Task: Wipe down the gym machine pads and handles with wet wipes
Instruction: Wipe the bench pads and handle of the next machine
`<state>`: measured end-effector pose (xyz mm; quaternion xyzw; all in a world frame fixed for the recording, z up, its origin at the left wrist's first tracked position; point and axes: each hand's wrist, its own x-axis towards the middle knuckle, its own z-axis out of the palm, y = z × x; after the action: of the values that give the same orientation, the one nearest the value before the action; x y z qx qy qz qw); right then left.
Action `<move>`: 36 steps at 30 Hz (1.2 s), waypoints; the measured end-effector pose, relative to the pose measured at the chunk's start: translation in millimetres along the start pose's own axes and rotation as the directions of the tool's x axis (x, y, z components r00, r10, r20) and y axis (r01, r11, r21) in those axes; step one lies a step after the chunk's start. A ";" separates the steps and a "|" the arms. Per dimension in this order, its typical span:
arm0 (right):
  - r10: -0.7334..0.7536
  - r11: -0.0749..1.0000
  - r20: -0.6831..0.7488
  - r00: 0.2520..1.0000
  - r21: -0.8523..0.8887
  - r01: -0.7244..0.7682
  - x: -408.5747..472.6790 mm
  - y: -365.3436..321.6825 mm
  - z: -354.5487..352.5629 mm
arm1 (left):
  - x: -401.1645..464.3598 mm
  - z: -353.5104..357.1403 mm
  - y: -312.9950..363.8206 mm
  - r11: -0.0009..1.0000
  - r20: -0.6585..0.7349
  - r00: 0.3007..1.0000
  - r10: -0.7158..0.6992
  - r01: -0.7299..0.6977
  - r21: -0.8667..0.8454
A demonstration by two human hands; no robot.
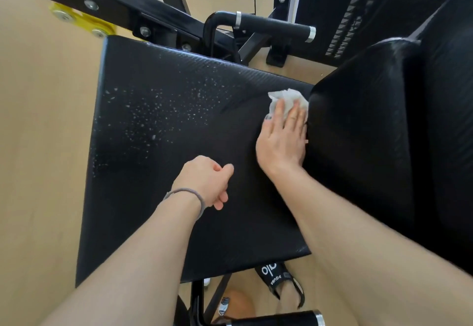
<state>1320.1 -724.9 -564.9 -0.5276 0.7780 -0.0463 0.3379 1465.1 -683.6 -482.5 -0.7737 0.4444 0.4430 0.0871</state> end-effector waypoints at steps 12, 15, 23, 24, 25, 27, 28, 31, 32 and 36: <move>0.360 0.917 -0.075 0.930 0.212 -0.338 61.0 -34.9 -18.2 | 9.9 -4.2 4.0 0.996 0.050 0.999 -0.018 0.014 0.084; -0.014 0.996 -0.104 0.994 0.082 0.023 20.6 -42.9 0.4 | 10.4 -6.0 5.9 0.996 0.064 0.998 -0.025 0.019 0.083; 0.226 0.962 -0.107 0.968 0.182 -0.204 42.4 -15.1 -9.9 | 12.4 -10.3 5.2 0.999 0.129 0.991 -0.031 0.029 0.018; 0.262 0.956 -0.153 0.953 0.177 -0.234 44.0 -23.9 -8.2 | 12.1 -10.3 5.9 0.999 0.131 0.991 -0.033 0.030 0.025; 0.206 0.973 -0.191 0.960 0.140 -0.181 40.9 -32.7 -5.2 | 12.4 -10.0 6.1 0.999 0.130 0.991 -0.034 0.030 0.034; -0.143 0.985 -0.155 0.977 0.071 0.156 23.5 -45.8 1.1 | 13.2 -9.7 5.8 0.998 0.123 0.992 -0.037 0.032 0.049; -0.341 0.938 -0.089 0.936 0.035 0.345 12.8 -47.4 2.9 | 13.6 -9.6 5.9 0.998 0.124 0.991 -0.039 0.033 0.049; -0.596 0.785 0.123 0.794 -0.117 0.608 9.4 -32.5 -2.3 | 14.5 -10.5 5.1 0.999 0.136 0.990 -0.032 0.028 0.031; -0.574 0.795 0.122 0.810 -0.156 0.586 22.5 -27.9 -7.0 | 14.7 -10.5 4.5 0.999 0.138 0.990 -0.024 0.019 0.036; -0.262 0.965 -0.048 0.964 -0.033 0.260 57.4 -50.0 -16.8 | 14.5 -9.2 2.0 0.996 0.113 0.994 -0.009 0.000 0.084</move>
<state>1337.6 -800.6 -557.9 -0.6284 0.7108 -0.0938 0.3017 1472.3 -698.5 -487.6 -0.7441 0.4551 0.4669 0.1454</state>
